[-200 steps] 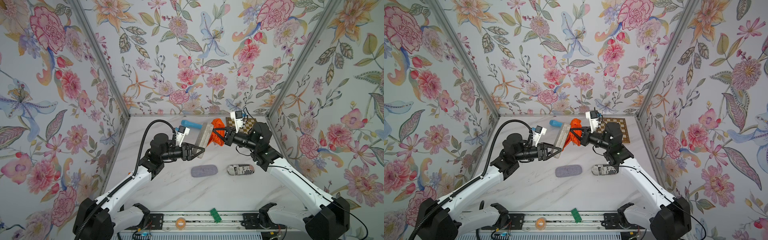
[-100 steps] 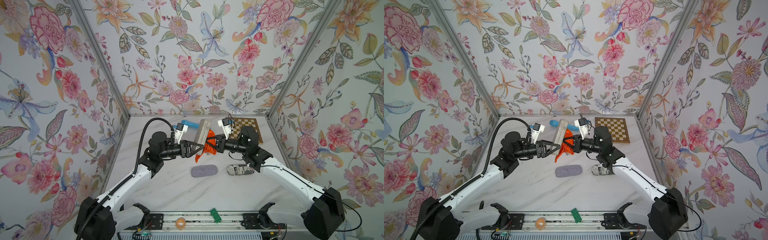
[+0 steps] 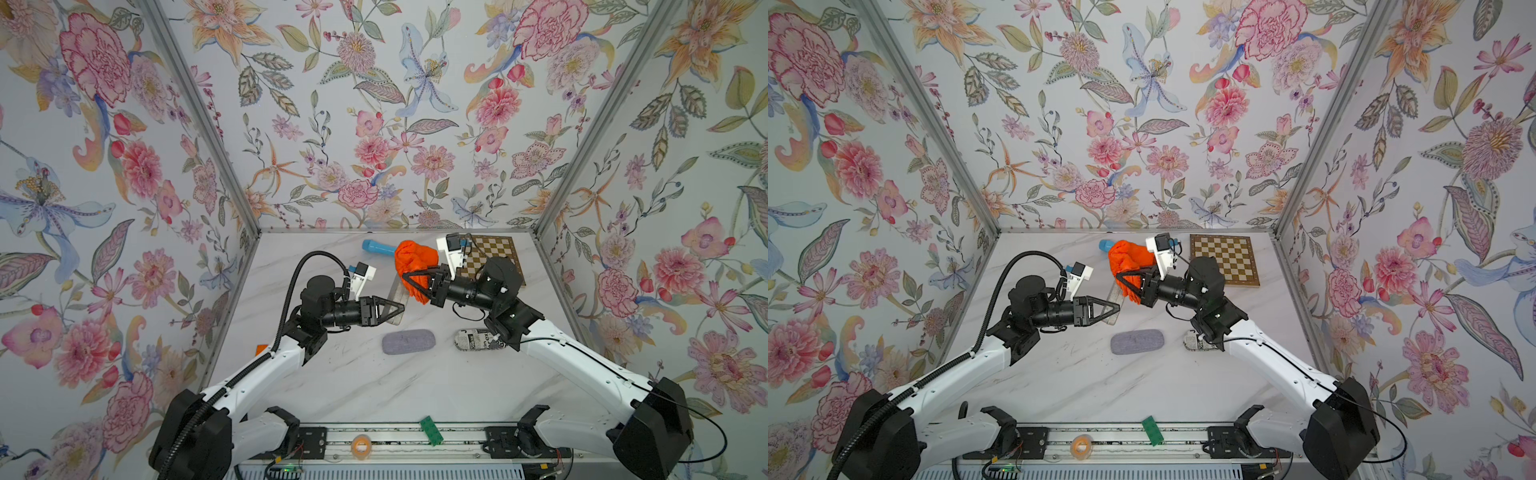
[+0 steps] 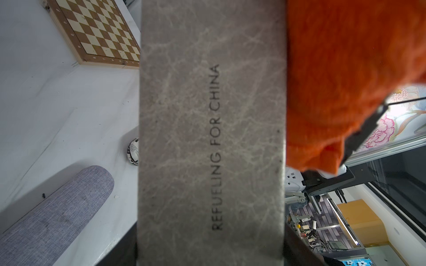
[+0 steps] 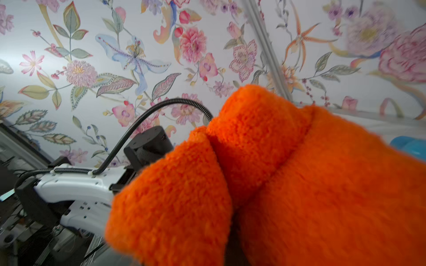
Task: Wipe the eyeglass case
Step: Wipe the dirt from the eyeglass case.
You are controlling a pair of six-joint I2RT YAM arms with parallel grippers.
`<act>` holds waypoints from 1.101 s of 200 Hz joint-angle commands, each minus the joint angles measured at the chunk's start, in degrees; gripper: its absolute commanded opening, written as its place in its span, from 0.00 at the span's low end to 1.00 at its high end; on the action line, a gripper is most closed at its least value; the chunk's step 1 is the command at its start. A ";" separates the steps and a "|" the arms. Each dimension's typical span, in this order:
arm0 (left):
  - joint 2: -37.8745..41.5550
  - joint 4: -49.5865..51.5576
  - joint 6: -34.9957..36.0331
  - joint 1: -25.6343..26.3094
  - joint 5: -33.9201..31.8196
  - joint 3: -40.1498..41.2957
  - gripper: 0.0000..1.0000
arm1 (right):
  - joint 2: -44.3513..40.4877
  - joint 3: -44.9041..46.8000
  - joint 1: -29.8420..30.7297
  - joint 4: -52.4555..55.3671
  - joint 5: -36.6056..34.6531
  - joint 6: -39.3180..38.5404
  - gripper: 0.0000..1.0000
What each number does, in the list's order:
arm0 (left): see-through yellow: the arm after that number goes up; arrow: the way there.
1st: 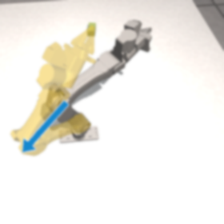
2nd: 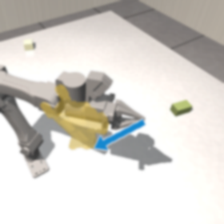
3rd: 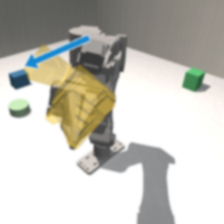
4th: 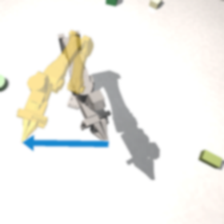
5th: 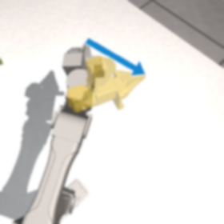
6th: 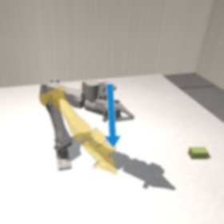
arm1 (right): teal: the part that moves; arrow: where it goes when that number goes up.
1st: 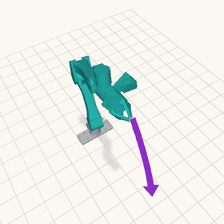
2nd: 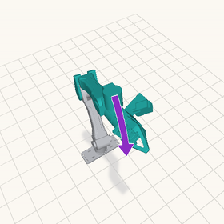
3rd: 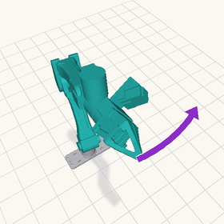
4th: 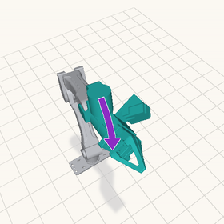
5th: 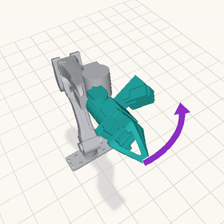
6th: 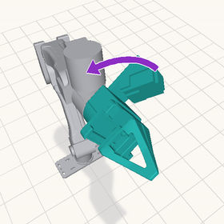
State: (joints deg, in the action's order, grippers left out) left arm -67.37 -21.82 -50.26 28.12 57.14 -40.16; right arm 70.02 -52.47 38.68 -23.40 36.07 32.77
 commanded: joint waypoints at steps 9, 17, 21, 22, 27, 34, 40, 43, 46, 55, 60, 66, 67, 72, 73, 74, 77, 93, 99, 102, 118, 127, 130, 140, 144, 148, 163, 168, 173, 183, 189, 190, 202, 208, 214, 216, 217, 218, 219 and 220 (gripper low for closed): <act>1.28 -5.94 1.31 -0.61 -0.12 -3.26 0.46 | -2.54 3.33 -1.58 3.54 -2.66 1.16 0.00; 1.80 -5.78 1.30 -0.61 -0.18 -2.52 0.46 | -3.07 3.17 -3.50 4.67 -3.06 1.15 0.00; 2.14 -5.77 1.37 -0.59 -0.26 -2.02 0.46 | -3.38 2.96 -4.53 5.40 -3.23 1.24 0.00; 2.24 -5.77 1.43 -0.60 -0.22 -1.89 0.46 | -3.39 2.93 -4.77 5.57 -3.26 1.28 0.00; 2.84 -5.30 1.75 -0.65 -0.48 -1.46 0.46 | -3.62 2.66 -6.15 6.25 -3.44 1.39 0.00; 3.93 -4.05 2.53 -0.69 -1.14 -0.97 0.46 | -4.29 2.51 -8.24 6.77 -3.34 1.78 0.00; 4.84 -2.84 3.36 -0.85 -1.85 -0.83 0.46 | -4.69 2.36 -9.71 6.92 -2.90 2.09 0.00; 5.33 -2.09 3.75 -0.91 -2.20 -0.76 0.46 | -4.90 2.29 -10.16 6.91 -2.69 2.31 0.00; 5.72 -1.38 3.97 -1.04 -2.45 -0.82 0.46 | -5.04 2.24 -10.41 6.95 -2.49 2.46 0.00; 6.72 -0.41 4.46 -1.50 -3.16 -0.87 0.46 | -5.45 2.26 -10.57 6.94 -2.20 2.83 0.00; 7.12 -0.21 4.47 -1.90 -3.53 -1.00 0.46 | -5.50 2.28 -10.36 6.87 -1.97 3.11 0.00; 7.44 -0.20 4.40 -2.19 -4.33 -1.13 0.46 | -5.44 2.56 -9.79 6.54 -1.65 3.72 0.00; 7.53 -0.18 4.39 -2.24 -4.50 -1.14 0.46 | -5.47 2.60 -9.69 6.44 -1.64 3.84 0.00; 7.72 -0.29 4.22 -2.47 -5.24 -1.24 0.46 | -5.39 3.04 -8.90 5.95 -1.54 4.40 0.00; 7.75 -0.35 4.22 -2.55 -5.31 -1.24 0.46 | -5.36 3.15 -8.72 5.80 -1.58 4.53 0.00; 7.77 -0.38 4.21 -2.59 -5.43 -1.28 0.46 | -5.39 3.24 -8.53 5.68 -1.60 4.69 0.00; 7.75 -0.47 4.16 -2.77 -5.79 -1.50 0.46 | -5.35 3.64 -7.94 5.29 -1.70 5.01 0.00; 7.01 -0.52 4.03 -3.39 -6.97 -2.71 0.46 | -5.53 6.63 -3.34 1.69 -3.00 7.46 0.00; 6.47 -0.47 4.18 -3.42 -6.86 -3.25 0.46 | -5.62 7.80 -1.77 -0.36 -3.55 8.32 0.00; 6.13 -0.50 4.29 -3.40 -6.55 -3.53 0.46 | -5.53 8.34 -1.10 -1.47 -3.71 8.74 0.00; 4.32 -0.46 4.07 -3.33 -4.53 -4.30 0.46 | -4.80 8.86 1.38 -5.64 -3.67 9.68 0.00; 3.72 -0.39 4.27 -3.29 -3.54 -4.31 0.46 | -4.18 7.80 1.91 -6.62 -3.20 9.37 0.00; 3.53 -0.32 4.28 -3.09 -3.17 -4.31 0.46 | -3.85 7.37 2.08 -6.96 -2.94 9.14 0.00; 3.05 -0.53 4.26 -2.75 -1.89 -4.14 0.46 | -2.85 5.47 2.25 -7.89 -2.18 8.21 0.00; 2.78 -0.51 4.34 -2.39 -1.31 -4.14 0.46 | -2.33 4.60 2.20 -7.90 -2.00 7.73 0.00; 2.63 -0.22 4.40 -1.97 -0.63 -4.22 0.46 | -1.68 3.60 2.18 -7.78 -1.96 7.22 0.00; 1.84 2.76 6.38 -0.11 1.21 -4.97 0.46 | 1.17 -0.77 1.23 -5.47 -1.89 4.67 0.00; 1.64 5.19 7.96 0.67 1.43 -5.41 0.46 | 2.12 -2.13 0.59 -5.04 -1.53 4.19 0.00; 1.63 8.21 9.94 1.23 1.23 -5.96 0.46 | 3.02 -3.37 -0.17 -5.06 -0.91 3.98 0.00; 1.63 14.10 13.95 2.40 0.49 -6.80 0.46 | 4.71 -5.73 -2.06 -5.41 0.14 3.88 0.00; 1.72 16.45 15.55 2.98 0.34 -6.95 0.46 | 5.62 -7.22 -3.36 -5.11 0.51 3.73 0.00; 1.76 16.72 15.77 3.08 0.38 -6.95 0.46 | 5.77 -7.48 -3.57 -5.01 0.59 3.71 0.00; 2.34 17.69 16.51 3.94 0.75 -6.22 0.46 | 7.59 -10.42 -6.23 -3.05 1.18 2.87 0.00; 2.78 17.53 16.59 4.13 0.93 -5.68 0.46 | 8.47 -11.83 -6.85 -1.39 0.90 2.26 0.00; 3.38 17.06 16.45 4.15 0.95 -5.11 0.46 | 9.05 -13.02 -8.95 0.28 0.04 1.66 0.00; 3.63 16.94 16.36 4.05 0.88 -4.97 0.46 | 9.14 -13.30 -9.23 0.76 -0.22 1.61 0.00; 3.73 16.88 16.35 4.14 0.87 -4.95 0.46 | 9.24 -13.42 -9.41 0.96 -0.48 1.47 0.00; 3.87 16.80 16.34 4.09 0.87 -4.89 0.46 | 9.25 -13.52 -9.54 1.19 -0.70 1.35 0.00; 3.98 16.68 16.29 4.12 0.82 -4.87 0.46 | 9.25 -13.62 -9.65 1.31 -0.90 1.30 0.00; 4.08 16.75 16.27 4.17 0.80 -4.85 0.46 | 9.21 -13.71 -9.75 1.50 -1.04 1.22 0.00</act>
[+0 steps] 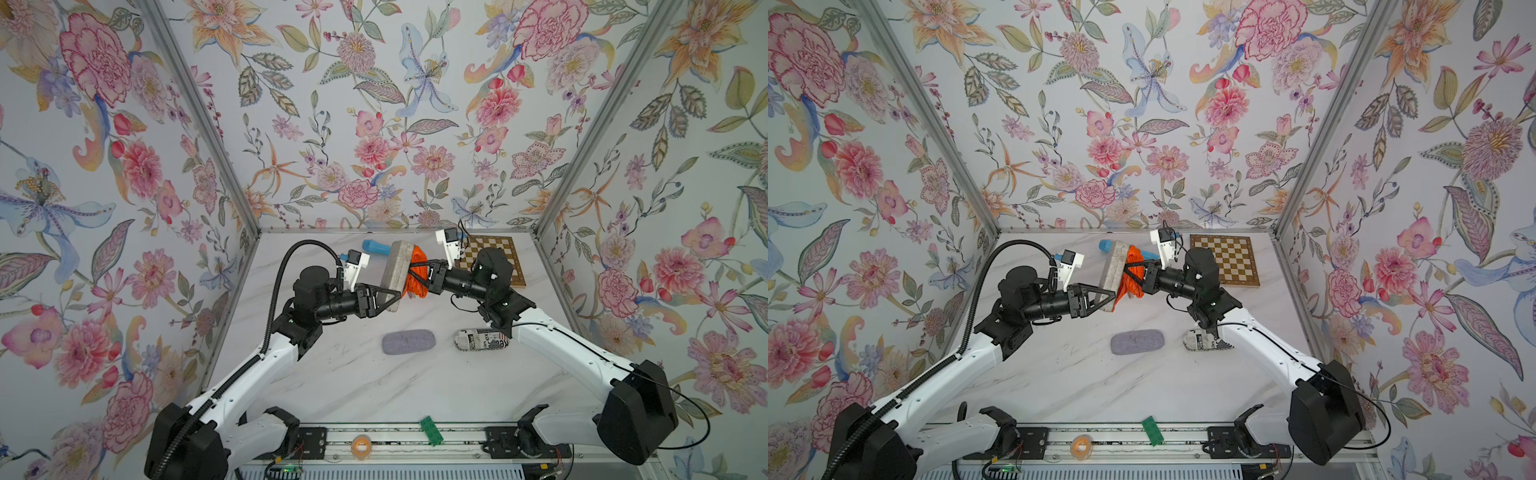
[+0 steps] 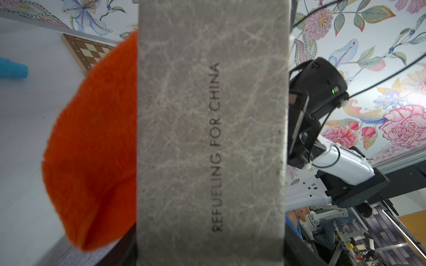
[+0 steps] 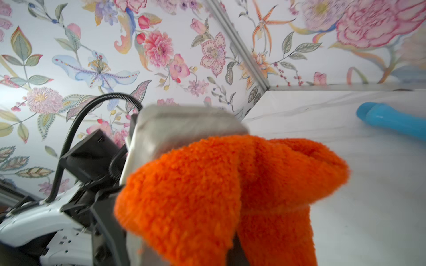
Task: Wipe the eyeglass case
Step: Wipe the dirt from the eyeglass case, then place the eyeglass case at the center of the board.
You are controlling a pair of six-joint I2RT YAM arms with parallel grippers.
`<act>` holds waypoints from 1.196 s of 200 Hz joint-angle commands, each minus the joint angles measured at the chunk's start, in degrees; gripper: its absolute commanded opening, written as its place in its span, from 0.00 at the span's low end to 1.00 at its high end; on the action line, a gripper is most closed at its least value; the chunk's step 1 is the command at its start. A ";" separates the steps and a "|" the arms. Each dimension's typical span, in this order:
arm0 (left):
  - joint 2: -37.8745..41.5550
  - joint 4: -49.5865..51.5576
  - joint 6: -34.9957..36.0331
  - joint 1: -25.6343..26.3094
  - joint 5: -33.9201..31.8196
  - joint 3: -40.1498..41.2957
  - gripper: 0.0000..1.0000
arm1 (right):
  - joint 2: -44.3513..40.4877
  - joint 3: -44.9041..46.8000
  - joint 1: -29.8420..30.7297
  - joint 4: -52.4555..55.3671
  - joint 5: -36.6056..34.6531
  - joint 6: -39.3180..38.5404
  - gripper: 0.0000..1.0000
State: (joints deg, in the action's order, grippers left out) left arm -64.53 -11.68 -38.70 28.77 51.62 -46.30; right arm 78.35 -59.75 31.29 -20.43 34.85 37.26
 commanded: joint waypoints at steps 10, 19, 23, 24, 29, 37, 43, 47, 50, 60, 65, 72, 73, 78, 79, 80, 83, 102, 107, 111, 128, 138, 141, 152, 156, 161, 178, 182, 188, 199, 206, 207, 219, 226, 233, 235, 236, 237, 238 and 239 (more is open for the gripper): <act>2.14 7.81 5.55 3.11 5.74 1.22 0.46 | 0.79 -7.26 -3.42 0.47 -0.18 -3.63 0.00; 2.42 10.01 6.91 2.51 5.24 0.54 0.46 | 0.05 -7.40 -4.07 1.62 0.04 -4.24 0.00; 2.42 11.14 7.61 2.14 4.97 0.16 0.46 | -0.44 -7.28 -4.20 2.39 -0.04 -4.69 0.00; 2.41 11.37 7.82 2.06 4.89 0.07 0.46 | -0.59 -7.25 -4.25 2.62 -0.08 -4.84 0.00; 2.54 12.80 8.87 1.72 4.59 -0.37 0.46 | -1.34 -7.03 -4.43 3.87 -0.36 -5.53 0.00; 2.65 15.09 10.81 1.14 3.85 -1.15 0.46 | -2.80 -6.44 -4.77 6.20 -1.01 -6.81 0.00; 2.67 17.16 12.77 0.85 2.89 -1.96 0.46 | -3.89 -5.78 -5.10 8.02 -1.60 -7.82 0.00; 2.59 19.08 14.49 0.70 2.00 -2.65 0.46 | -4.89 -5.20 -5.30 9.10 -2.22 -8.34 0.00; 2.45 20.70 16.04 0.62 1.08 -3.29 0.46 | -5.56 -4.68 -5.54 10.11 -2.67 -8.75 0.00; 1.54 26.96 21.81 0.68 -2.97 -5.57 0.46 | -8.01 -2.77 -6.45 12.71 -4.36 -9.69 0.00; 0.79 29.86 24.63 0.76 -5.22 -6.72 0.46 | -9.27 -1.71 -7.15 13.90 -5.11 -9.89 0.00; -0.43 33.48 28.22 0.73 -9.09 -8.18 0.46 | -10.74 -0.37 -8.13 15.43 -6.03 -10.01 0.00; -0.60 34.05 28.89 0.79 -9.66 -8.27 0.46 | -10.97 -0.20 -8.33 15.64 -6.20 -10.01 0.00; -1.50 36.17 31.75 0.78 -12.30 -9.23 0.46 | -11.79 0.40 -9.14 16.84 -7.01 -9.88 0.00; -1.71 36.54 32.28 0.72 -12.97 -9.46 0.46 | -12.02 0.50 -9.27 17.18 -7.18 -9.86 0.00; -1.90 36.85 32.81 0.74 -13.53 -9.61 0.46 | -12.18 0.55 -9.43 17.53 -7.35 -9.84 0.00; -2.39 37.70 34.14 0.78 -15.09 -10.08 0.46 | -12.64 0.64 -9.89 18.51 -7.80 -9.91 0.00; -5.54 39.13 43.20 0.84 -22.84 -11.90 0.46 | -13.81 -0.21 -12.39 25.89 -9.67 -10.35 0.00; -6.35 39.02 45.38 0.87 -24.21 -12.45 0.46 | -13.77 -0.59 -12.82 27.77 -9.85 -10.58 0.00; -7.08 39.10 47.31 0.87 -24.93 -12.91 0.46 | -13.67 -0.88 -13.00 28.93 -10.03 -10.70 0.00; -10.31 38.33 54.91 1.10 -29.39 -14.11 0.47 | -13.44 -1.54 -13.36 32.34 -10.21 -10.85 0.00; -11.96 37.67 59.25 1.18 -30.05 -14.21 0.47 | -13.23 -2.31 -13.35 34.44 -10.04 -11.09 0.00; -12.32 37.40 60.44 1.26 -30.06 -14.10 0.47 | -13.24 -2.49 -13.36 35.20 -9.98 -11.25 0.00; -13.28 35.63 65.55 1.57 -30.34 -13.11 0.47 | -13.69 -2.98 -13.27 37.64 -10.64 -12.30 0.00; -13.48 34.70 67.24 1.85 -30.41 -12.57 0.48 | -13.84 -3.01 -13.34 38.66 -11.22 -12.70 0.00; -13.88 33.62 69.43 1.89 -30.35 -12.14 0.48 | -14.15 -3.08 -13.36 39.84 -12.00 -13.21 0.00; -15.85 28.42 74.88 1.75 -30.52 -11.51 0.51 | -14.06 -3.65 -13.45 44.42 -14.00 -15.42 0.00; -16.63 27.75 76.15 1.73 -30.40 -11.80 0.51 | -13.79 -3.89 -13.45 45.47 -14.31 -16.02 0.00; -18.16 27.33 77.60 1.79 -30.14 -12.75 0.53 | -13.28 -4.40 -13.48 47.19 -14.73 -16.88 0.00; -22.36 28.40 80.12 1.77 -30.27 -15.67 0.53 | -12.08 -5.55 -13.49 50.16 -15.72 -18.39 0.00; -25.59 30.51 81.72 1.85 -30.04 -18.38 0.52 | -11.84 -6.18 -13.52 51.71 -16.63 -19.18 0.00; -26.32 30.85 81.96 1.92 -30.02 -18.60 0.52 | -11.78 -6.22 -13.48 51.84 -16.86 -19.30 0.00; -31.36 34.33 84.18 1.82 -29.61 -23.04 0.51 | -12.11 -6.56 -13.52 52.82 -19.00 -20.23 0.00; -33.36 35.23 85.52 2.06 -29.65 -24.53 0.51 | -12.34 -6.77 -13.58 53.31 -20.38 -20.74 0.00; -35.09 35.37 86.97 1.96 -30.23 -25.18 0.51 | -12.46 -7.15 -13.67 54.00 -21.86 -21.29 0.00; -35.54 35.34 87.22 1.91 -30.43 -25.36 0.51 | -12.50 -7.21 -13.70 54.09 -22.31 -21.44 0.00; -35.78 35.20 87.44 1.91 -30.52 -25.47 0.51 | -12.51 -7.31 -13.70 54.17 -22.52 -21.53 0.00; -35.98 35.09 87.68 1.90 -30.65 -25.49 0.51 | -12.56 -7.31 -13.71 54.26 -22.62 -21.57 0.00; -36.22 35.03 87.84 1.86 -30.76 -25.54 0.51 | -12.54 -7.36 -13.71 54.35 -22.85 -21.63 0.00; -36.42 34.96 88.01 1.83 -30.86 -25.61 0.51 | -12.53 -7.42 -13.75 54.39 -23.00 -21.71 0.00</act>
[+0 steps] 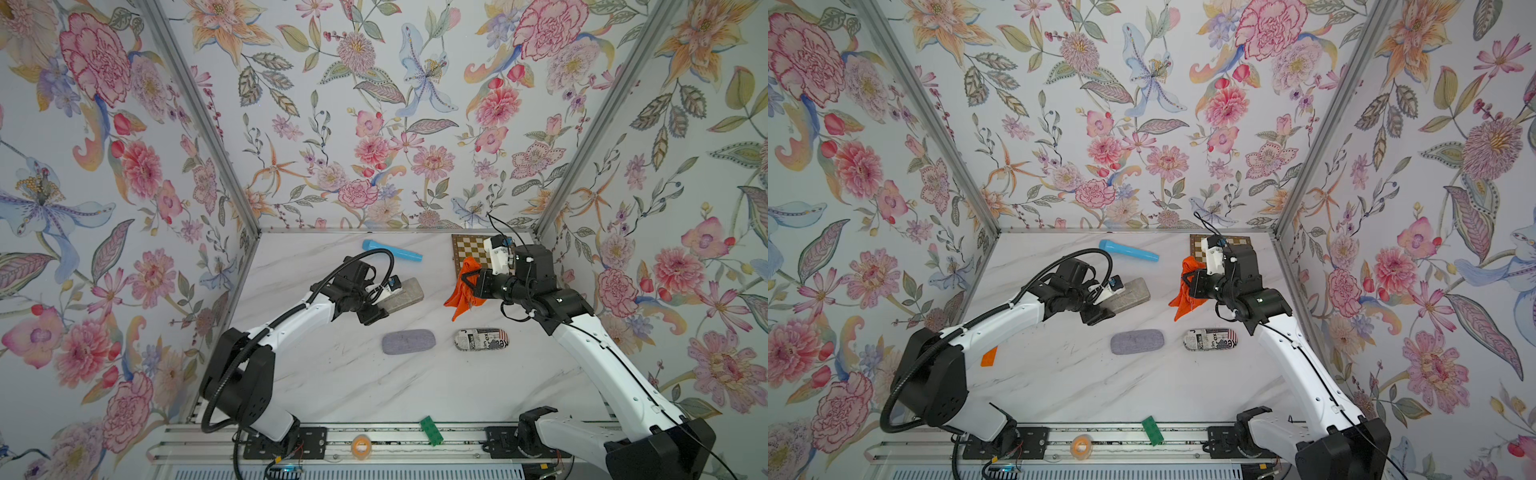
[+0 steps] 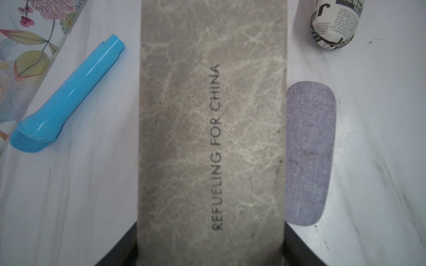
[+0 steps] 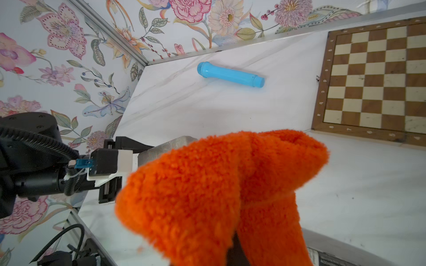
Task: Wipe the eyeglass case
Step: Place the eyeglass case at the center of the board.
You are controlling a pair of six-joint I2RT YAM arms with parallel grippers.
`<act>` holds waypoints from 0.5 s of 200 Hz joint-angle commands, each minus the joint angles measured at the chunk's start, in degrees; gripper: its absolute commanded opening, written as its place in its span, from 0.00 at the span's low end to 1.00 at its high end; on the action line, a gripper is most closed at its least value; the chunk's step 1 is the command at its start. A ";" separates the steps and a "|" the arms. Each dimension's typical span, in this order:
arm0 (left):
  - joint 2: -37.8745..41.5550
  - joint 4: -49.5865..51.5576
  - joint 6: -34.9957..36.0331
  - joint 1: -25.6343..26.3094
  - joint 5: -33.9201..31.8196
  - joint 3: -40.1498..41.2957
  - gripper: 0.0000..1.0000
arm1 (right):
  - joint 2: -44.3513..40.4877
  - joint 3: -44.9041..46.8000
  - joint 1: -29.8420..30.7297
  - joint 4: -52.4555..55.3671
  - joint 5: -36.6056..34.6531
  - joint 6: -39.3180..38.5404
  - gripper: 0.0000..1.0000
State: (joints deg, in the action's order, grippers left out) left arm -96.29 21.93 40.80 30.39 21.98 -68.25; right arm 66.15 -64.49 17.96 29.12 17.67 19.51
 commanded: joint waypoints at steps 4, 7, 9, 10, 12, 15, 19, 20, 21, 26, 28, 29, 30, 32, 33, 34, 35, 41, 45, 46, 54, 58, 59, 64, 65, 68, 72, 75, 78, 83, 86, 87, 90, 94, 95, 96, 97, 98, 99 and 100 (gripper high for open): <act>-5.56 1.27 9.20 0.20 -1.53 -4.00 0.51 | -0.32 -2.87 -0.46 5.13 -6.55 -4.17 0.00; -6.30 1.39 9.65 0.12 -1.58 -4.27 0.51 | -0.33 -2.98 -0.48 5.27 -7.04 -4.33 0.00; -6.68 1.52 9.94 0.04 -1.63 -4.51 0.51 | -0.30 -3.00 -0.53 5.36 -7.39 -4.46 0.00; -6.96 1.57 10.06 0.07 -1.65 -4.65 0.51 | -0.31 -3.05 -0.54 5.48 -7.52 -4.47 0.00; -7.50 1.83 10.33 0.03 -1.67 -4.95 0.51 | -0.36 -3.09 -0.57 5.52 -7.84 -4.52 0.00; -8.13 2.06 10.73 0.00 -1.78 -5.41 0.50 | -0.35 -3.10 -0.63 5.51 -8.21 -4.56 0.00; -9.04 2.28 11.09 -0.10 -1.97 -5.86 0.50 | -0.33 -3.17 -0.68 5.54 -8.61 -4.69 0.00; -9.24 2.34 11.21 -0.04 -2.00 -6.07 0.50 | -0.33 -3.18 -0.75 5.57 -8.66 -4.72 0.00; -9.47 2.38 11.31 -0.10 -2.01 -6.18 0.50 | -0.32 -3.18 -0.78 5.58 -8.77 -4.73 0.00; -10.36 2.69 11.88 -0.13 -2.13 -6.78 0.50 | -0.17 -3.14 -0.85 5.59 -9.07 -4.93 0.00; -10.79 2.79 11.99 -0.13 -2.18 -7.04 0.50 | -0.17 -3.11 -0.89 5.55 -9.17 -4.92 0.00; -11.00 2.82 12.10 -0.14 -2.24 -7.15 0.50 | -0.16 -3.10 -0.94 5.61 -9.20 -4.92 0.00; -11.19 2.88 12.15 -0.15 -2.26 -7.20 0.50 | -0.11 -3.10 -0.97 5.60 -9.22 -4.96 0.00; -11.55 3.03 12.41 -0.20 -2.33 -7.50 0.50 | -0.13 -3.10 -0.94 5.68 -9.30 -4.99 0.00; -11.64 3.07 12.48 -0.18 -2.35 -7.68 0.50 | -0.10 -3.10 -1.01 5.64 -9.35 -5.00 0.00; -11.86 3.14 12.56 -0.17 -2.45 -7.82 0.50 | -0.03 -3.10 -1.05 5.62 -9.38 -5.00 0.00; -12.06 3.22 12.65 -0.25 -2.46 -7.97 0.50 | -0.09 -3.06 -1.06 5.60 -9.40 -5.00 0.00; -13.17 3.85 13.09 -0.23 -2.51 -8.91 0.50 | 0.16 -2.93 -1.18 5.62 -9.52 -5.14 0.00; -13.93 4.38 13.31 -0.29 -2.46 -9.66 0.50 | 0.33 -2.86 -1.30 5.57 -9.57 -5.26 0.00; -14.15 4.54 13.33 -0.27 -2.37 -9.81 0.50 | 0.36 -2.85 -1.32 5.58 -9.58 -5.31 0.00; -15.59 5.73 13.83 -0.40 -2.12 -11.30 0.51 | 0.81 -2.74 -1.43 5.58 -9.84 -5.59 0.00; -16.22 6.13 13.92 -0.49 -2.10 -11.94 0.51 | 1.04 -2.67 -1.43 5.66 -10.05 -5.76 0.00; -16.39 6.20 13.94 -0.46 -2.11 -12.10 0.51 | 1.11 -2.71 -1.48 5.67 -10.13 -5.78 0.00; -17.05 6.51 14.12 -0.54 -2.10 -12.69 0.51 | 1.31 -2.65 -1.52 5.75 -10.40 -5.95 0.00; -17.11 6.52 14.17 -0.48 -2.06 -12.78 0.51 | 1.38 -2.65 -1.56 5.76 -10.43 -6.00 0.00; -17.43 6.57 14.17 -0.57 -2.10 -13.12 0.51 | 1.50 -2.60 -1.60 5.84 -10.60 -6.16 0.00; -17.75 6.50 14.20 -0.63 -1.91 -13.33 0.51 | 1.66 -2.66 -1.68 5.90 -10.84 -6.30 0.00; -17.93 6.44 14.25 -0.68 -1.69 -13.51 0.51 | 1.74 -2.66 -1.76 5.88 -10.94 -6.39 0.00; -18.09 6.26 14.30 -0.76 -1.49 -13.71 0.51 | 1.83 -2.66 -1.80 5.90 -11.08 -6.49 0.00; -18.39 6.07 14.24 -0.93 -1.06 -13.90 0.51 | 2.00 -2.74 -2.02 5.82 -11.18 -6.65 0.00; -18.55 5.98 14.28 -1.00 -0.87 -14.09 0.51 | 2.10 -2.81 -2.19 6.02 -11.31 -6.80 0.00; -18.61 5.95 14.25 -1.02 -0.79 -14.14 0.51 | 2.12 -2.82 -2.25 6.02 -11.33 -6.83 0.00; -18.93 5.98 14.27 -1.18 -0.71 -14.41 0.52 | 2.29 -2.95 -2.42 6.14 -11.39 -6.96 0.00; -19.38 6.26 14.29 -1.34 -0.48 -14.92 0.52 | 2.39 -3.13 -2.66 6.37 -11.61 -7.07 0.00; -19.46 6.36 14.35 -1.36 -0.42 -15.04 0.52 | 2.44 -3.20 -2.70 6.42 -11.61 -7.09 0.00; -19.59 6.49 14.42 -1.38 -0.39 -15.10 0.52 | 2.47 -3.24 -2.82 6.49 -11.70 -7.15 0.00; -19.70 6.65 14.41 -1.38 -0.42 -15.26 0.52 | 2.52 -3.30 -2.87 6.53 -11.74 -7.17 0.00; -19.89 6.82 14.45 -1.43 -0.39 -15.47 0.52 | 2.55 -3.33 -2.94 6.59 -11.85 -7.19 0.00; -19.98 6.94 14.51 -1.45 -0.33 -15.58 0.52 | 2.57 -3.39 -2.98 6.66 -11.90 -7.20 0.00; -20.12 7.09 14.54 -1.46 -0.30 -15.72 0.52 | 2.62 -3.42 -3.08 6.70 -12.02 -7.24 0.00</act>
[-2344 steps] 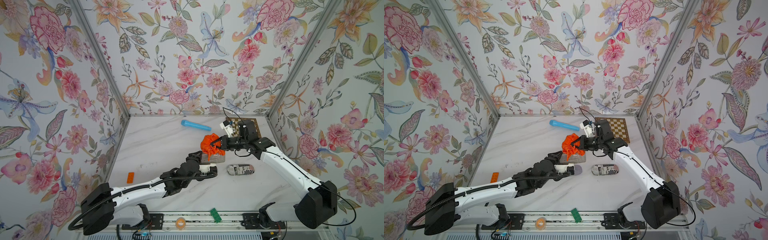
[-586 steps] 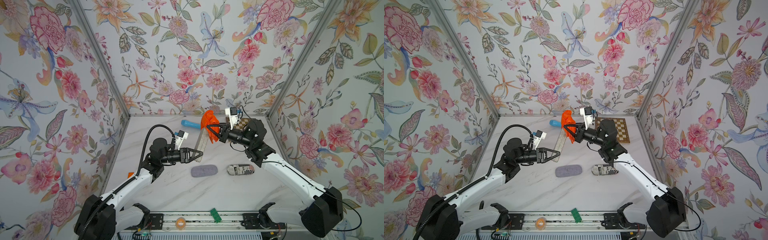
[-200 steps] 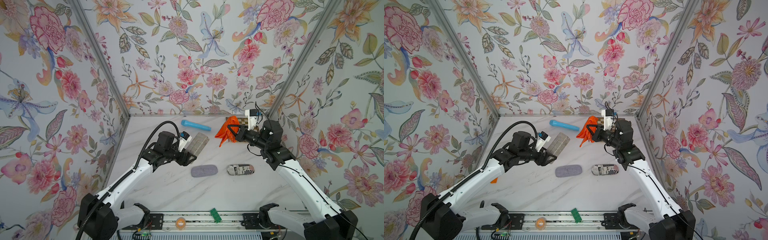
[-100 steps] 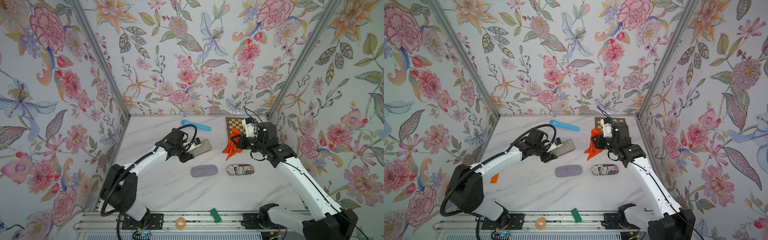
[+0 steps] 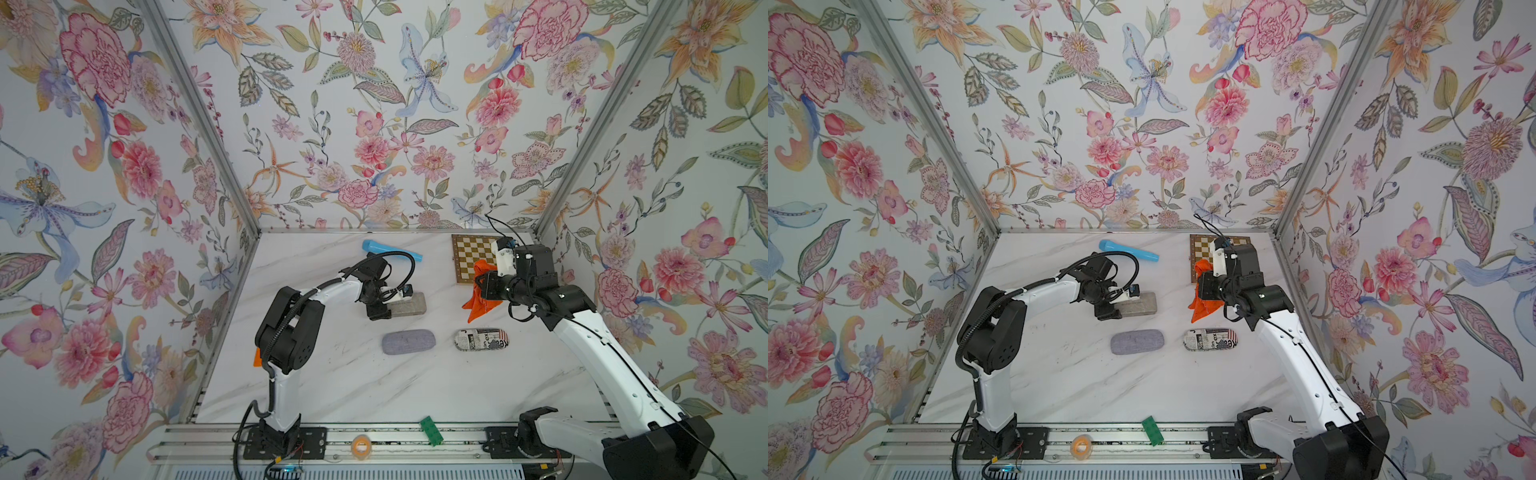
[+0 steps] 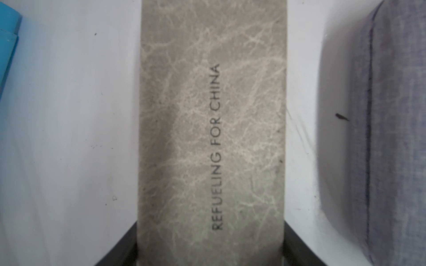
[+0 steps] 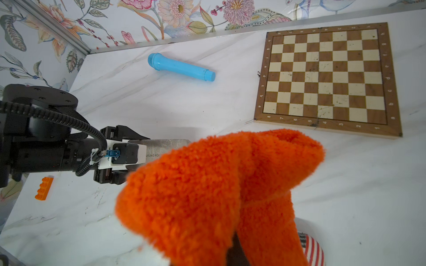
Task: Wipe the eyeglass case
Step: Place the eyeglass case at the center of the board.
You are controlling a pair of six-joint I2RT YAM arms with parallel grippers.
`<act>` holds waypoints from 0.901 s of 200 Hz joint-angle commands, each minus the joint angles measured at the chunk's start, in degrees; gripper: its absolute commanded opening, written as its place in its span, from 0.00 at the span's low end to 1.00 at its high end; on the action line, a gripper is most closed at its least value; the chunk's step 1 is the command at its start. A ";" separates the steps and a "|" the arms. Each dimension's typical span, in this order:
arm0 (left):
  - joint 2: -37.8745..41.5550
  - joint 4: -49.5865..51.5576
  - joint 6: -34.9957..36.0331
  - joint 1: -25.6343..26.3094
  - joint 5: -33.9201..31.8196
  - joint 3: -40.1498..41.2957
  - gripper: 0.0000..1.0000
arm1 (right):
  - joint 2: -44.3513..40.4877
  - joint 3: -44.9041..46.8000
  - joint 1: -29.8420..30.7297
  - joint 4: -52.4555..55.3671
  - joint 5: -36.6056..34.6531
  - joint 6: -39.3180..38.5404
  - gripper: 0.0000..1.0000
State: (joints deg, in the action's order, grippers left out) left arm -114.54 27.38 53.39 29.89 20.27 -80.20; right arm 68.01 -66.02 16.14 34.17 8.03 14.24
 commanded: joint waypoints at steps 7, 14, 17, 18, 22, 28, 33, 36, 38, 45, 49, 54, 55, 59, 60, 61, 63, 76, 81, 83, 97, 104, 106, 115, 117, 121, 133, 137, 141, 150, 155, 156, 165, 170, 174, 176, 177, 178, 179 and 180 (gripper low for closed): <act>-2.99 2.87 2.09 -1.12 1.39 -5.00 0.53 | 0.96 -2.22 -1.82 2.09 -3.17 -2.26 0.00; -3.97 3.86 2.18 -1.29 1.27 -5.94 0.53 | 1.14 -2.52 -2.26 2.59 -4.41 -2.54 0.00; -4.32 4.03 2.27 -1.33 1.12 -6.25 0.53 | 1.15 -2.61 -2.45 2.78 -5.03 -2.69 0.00; -4.44 4.10 2.31 -1.37 1.10 -6.26 0.53 | 1.16 -2.66 -2.49 2.80 -5.17 -2.71 0.00; -4.76 4.18 2.46 -1.39 1.04 -6.37 0.53 | 1.08 -2.71 -2.69 2.98 -5.91 -2.89 0.00; -5.05 3.90 2.43 -1.37 0.87 -6.28 0.53 | 1.14 -2.65 -3.00 3.05 -7.23 -3.18 0.00; -5.23 3.55 2.43 -1.32 1.00 -6.06 0.53 | 1.04 -2.50 -3.20 3.02 -8.26 -3.46 0.00; -5.32 3.27 2.42 -1.40 1.20 -5.92 0.53 | 1.14 -2.47 -3.35 2.96 -8.82 -3.70 0.00; -5.40 3.14 2.42 -1.41 1.24 -5.80 0.53 | 1.20 -2.39 -3.47 2.99 -9.22 -3.89 0.00; -5.56 2.57 2.34 -1.39 1.43 -5.56 0.53 | 1.59 -2.28 -3.95 3.41 -10.71 -4.40 0.00; -5.67 2.32 2.32 -1.46 1.46 -5.48 0.53 | 1.79 -2.27 -4.36 3.64 -11.52 -4.65 0.00; -5.89 2.25 2.25 -1.45 1.52 -5.47 0.54 | 2.13 -2.27 -4.93 3.94 -12.36 -5.09 0.00; -5.92 2.24 2.25 -1.48 1.57 -5.48 0.54 | 2.22 -2.23 -5.08 4.00 -12.53 -5.14 0.00; -6.17 2.24 2.25 -1.54 1.61 -5.55 0.54 | 2.42 -2.14 -5.55 4.18 -13.04 -5.39 0.00; -6.24 2.24 2.21 -1.57 1.70 -5.57 0.54 | 2.49 -2.08 -5.66 4.21 -13.17 -5.51 0.00; -6.32 2.24 2.18 -1.58 1.74 -5.57 0.54 | 2.58 -2.00 -5.85 4.27 -13.28 -5.57 0.00; -6.44 2.24 2.14 -1.56 1.84 -5.64 0.54 | 2.68 -1.90 -6.10 4.35 -13.48 -5.68 0.00; -7.09 2.76 1.66 -1.67 2.52 -6.32 0.55 | 3.44 -1.40 -8.20 4.70 -13.77 -6.26 0.00; -7.10 2.92 1.39 -1.55 3.05 -6.51 0.56 | 3.75 -1.48 -9.22 5.27 -13.71 -6.24 0.00; -7.12 2.87 1.33 -1.58 3.14 -6.54 0.56 | 3.83 -1.55 -9.42 5.39 -13.67 -6.24 0.00; -7.06 2.86 0.93 -1.64 3.46 -6.37 0.59 | 4.14 -1.40 -11.58 5.96 -13.66 -6.95 0.00; -7.08 2.84 0.93 -1.57 3.54 -6.48 0.61 | 4.28 -1.37 -12.41 6.06 -13.74 -7.86 0.00; -7.09 2.83 0.93 -1.72 3.55 -6.48 0.62 | 4.25 -1.43 -12.61 6.12 -13.79 -8.14 0.00; -7.15 3.15 0.97 -1.75 3.76 -6.61 0.66 | 4.70 -1.99 -13.36 6.65 -14.81 -9.26 0.00; -7.11 3.15 0.98 -1.76 3.78 -6.56 0.66 | 4.84 -2.18 -13.47 6.82 -15.20 -9.41 0.00; -7.08 3.07 0.93 -1.74 3.85 -6.58 0.68 | 5.16 -2.42 -13.67 7.13 -16.15 -9.71 0.00; -6.88 2.77 0.64 -1.77 4.26 -6.40 0.76 | 6.18 -3.16 -13.90 7.56 -18.45 -10.56 0.00; -6.91 2.62 0.44 -1.76 4.52 -6.37 0.77 | 6.58 -3.31 -13.94 7.66 -19.02 -10.82 0.00; -6.84 2.31 0.23 -1.84 4.67 -6.25 0.77 | 6.87 -3.45 -13.94 7.73 -19.56 -11.06 0.00; -6.77 1.99 0.05 -1.86 4.52 -6.26 0.79 | 7.84 -3.62 -13.94 7.97 -20.71 -11.48 0.00; -6.67 1.83 -0.12 -1.93 4.53 -6.20 0.83 | 8.43 -3.75 -13.94 8.13 -21.40 -11.66 0.00; -6.66 1.77 -0.17 -2.03 4.52 -6.15 0.83 | 8.53 -3.76 -13.94 8.16 -21.57 -11.68 0.00; -6.54 1.34 -0.52 -2.15 4.56 -5.96 0.98 | 9.51 -3.97 -13.88 8.59 -22.98 -12.19 0.00; -6.28 0.88 -0.56 -2.18 4.31 -5.66 0.99 | 10.08 -4.09 -13.86 8.82 -23.81 -12.42 0.00; -6.09 0.36 -0.71 -2.20 4.16 -5.50 0.99 | 10.50 -4.13 -13.86 8.95 -24.47 -12.60 0.00; -5.99 0.10 -0.86 -2.27 4.05 -5.34 0.99 | 10.75 -4.14 -13.86 8.97 -24.82 -12.69 0.00; -5.93 -0.06 -1.02 -2.32 3.97 -5.28 0.99 | 10.83 -4.17 -13.81 9.02 -25.00 -12.72 0.00; -5.86 -0.18 -1.10 -2.31 3.94 -5.21 0.99 | 10.92 -4.19 -13.79 9.05 -25.13 -12.77 0.00; -5.82 -0.38 -1.14 -2.34 3.87 -5.13 0.99 | 11.05 -4.20 -13.82 9.06 -25.28 -12.80 0.00; -5.76 -0.52 -1.25 -2.49 3.84 -5.13 0.99 | 11.16 -4.25 -13.84 9.06 -25.45 -12.86 0.00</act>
State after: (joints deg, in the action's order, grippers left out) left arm -120.60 28.77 53.43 28.29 23.68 -85.30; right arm 76.86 -68.55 2.44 41.06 -11.68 3.79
